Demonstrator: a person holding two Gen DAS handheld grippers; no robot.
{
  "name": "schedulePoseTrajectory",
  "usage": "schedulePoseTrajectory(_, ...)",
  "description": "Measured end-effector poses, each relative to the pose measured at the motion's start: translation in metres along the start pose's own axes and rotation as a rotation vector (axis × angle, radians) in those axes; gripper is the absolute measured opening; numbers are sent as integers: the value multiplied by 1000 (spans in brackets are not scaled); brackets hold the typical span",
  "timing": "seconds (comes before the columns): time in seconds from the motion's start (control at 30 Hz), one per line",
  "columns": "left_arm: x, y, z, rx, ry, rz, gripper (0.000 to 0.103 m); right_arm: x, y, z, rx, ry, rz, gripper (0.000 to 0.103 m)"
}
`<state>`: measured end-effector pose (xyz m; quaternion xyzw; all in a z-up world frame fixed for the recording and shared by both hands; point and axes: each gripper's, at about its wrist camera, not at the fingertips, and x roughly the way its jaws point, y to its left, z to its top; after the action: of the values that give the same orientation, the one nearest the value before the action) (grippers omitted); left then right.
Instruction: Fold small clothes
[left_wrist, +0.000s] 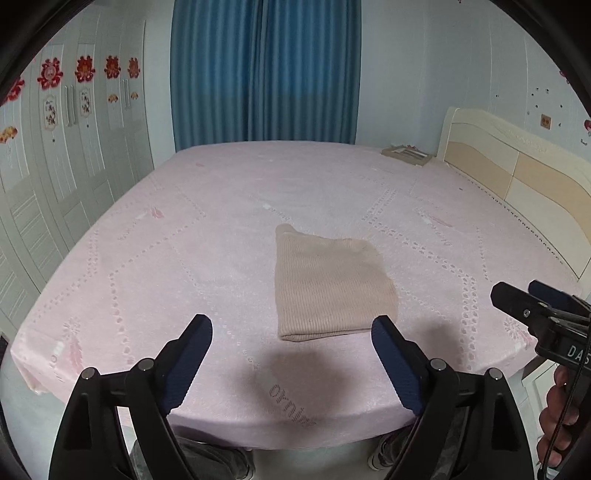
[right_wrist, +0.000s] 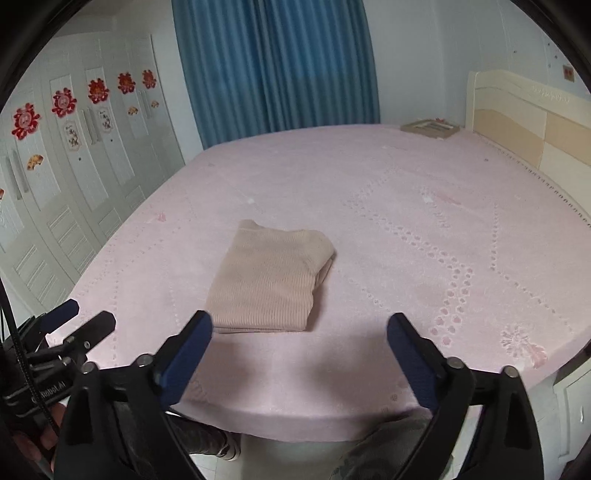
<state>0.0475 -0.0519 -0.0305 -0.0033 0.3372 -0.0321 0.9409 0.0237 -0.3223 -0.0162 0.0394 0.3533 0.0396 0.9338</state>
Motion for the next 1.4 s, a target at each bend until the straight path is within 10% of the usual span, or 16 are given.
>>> schedulePoseTrajectory(1.4,-22,-2,5,-24,-24,8,88,-15,8,-4,-5,10,-36,100)
